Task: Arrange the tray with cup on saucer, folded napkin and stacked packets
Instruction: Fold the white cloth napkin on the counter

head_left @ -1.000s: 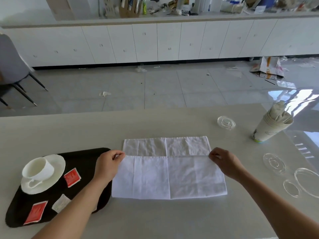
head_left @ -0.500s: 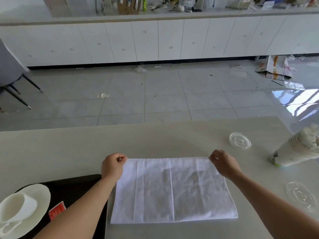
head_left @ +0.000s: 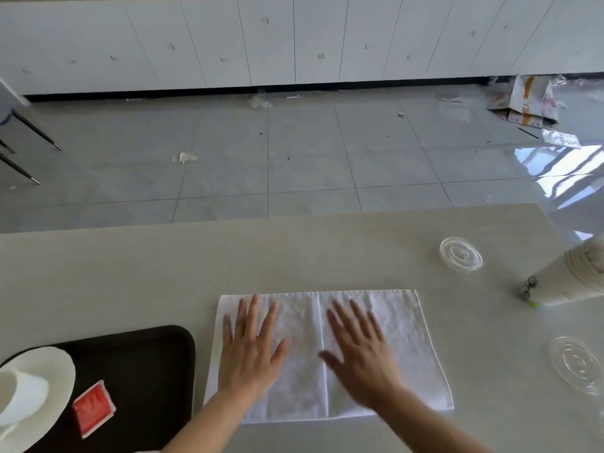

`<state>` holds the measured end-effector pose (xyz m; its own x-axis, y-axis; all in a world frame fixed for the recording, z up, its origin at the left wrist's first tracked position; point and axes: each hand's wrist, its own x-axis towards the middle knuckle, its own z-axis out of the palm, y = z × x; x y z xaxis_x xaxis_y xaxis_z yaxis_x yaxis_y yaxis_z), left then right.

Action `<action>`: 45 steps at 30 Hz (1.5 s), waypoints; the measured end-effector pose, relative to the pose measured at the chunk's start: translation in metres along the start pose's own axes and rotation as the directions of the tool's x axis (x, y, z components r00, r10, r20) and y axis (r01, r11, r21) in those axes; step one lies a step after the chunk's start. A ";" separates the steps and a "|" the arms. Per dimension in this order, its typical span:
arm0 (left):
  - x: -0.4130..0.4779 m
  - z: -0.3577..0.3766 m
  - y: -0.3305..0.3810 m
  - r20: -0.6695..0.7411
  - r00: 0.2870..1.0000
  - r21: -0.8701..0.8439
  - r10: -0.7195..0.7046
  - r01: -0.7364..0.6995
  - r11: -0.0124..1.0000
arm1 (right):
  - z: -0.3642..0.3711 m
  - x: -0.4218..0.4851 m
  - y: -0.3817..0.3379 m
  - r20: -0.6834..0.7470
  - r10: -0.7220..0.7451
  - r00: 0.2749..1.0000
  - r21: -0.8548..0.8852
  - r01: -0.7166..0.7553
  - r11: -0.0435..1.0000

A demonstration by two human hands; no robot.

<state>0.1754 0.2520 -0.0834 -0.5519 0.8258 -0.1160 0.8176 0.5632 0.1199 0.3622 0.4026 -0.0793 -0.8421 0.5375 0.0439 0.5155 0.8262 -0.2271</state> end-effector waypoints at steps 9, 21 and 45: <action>-0.016 0.008 -0.004 0.020 0.999 0.074 -0.036 0.034 0.997 | 0.007 -0.050 0.045 0.051 0.190 0.980 -0.125 -0.183 0.975; -0.037 0.005 -0.003 0.125 0.986 0.093 -0.110 0.098 0.991 | 0.003 -0.080 0.064 0.064 0.223 0.973 -0.174 -0.209 0.962; -0.144 -0.027 0.028 0.159 0.815 -0.036 -0.557 0.568 0.822 | -0.008 -0.114 0.084 0.097 0.229 0.969 -0.214 -0.204 0.955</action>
<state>0.2737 0.1494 -0.0365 -0.8788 0.3554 -0.3184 0.3527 0.9332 0.0682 0.5028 0.4124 -0.0953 -0.7130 0.6934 -0.1041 0.6984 0.7154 -0.0178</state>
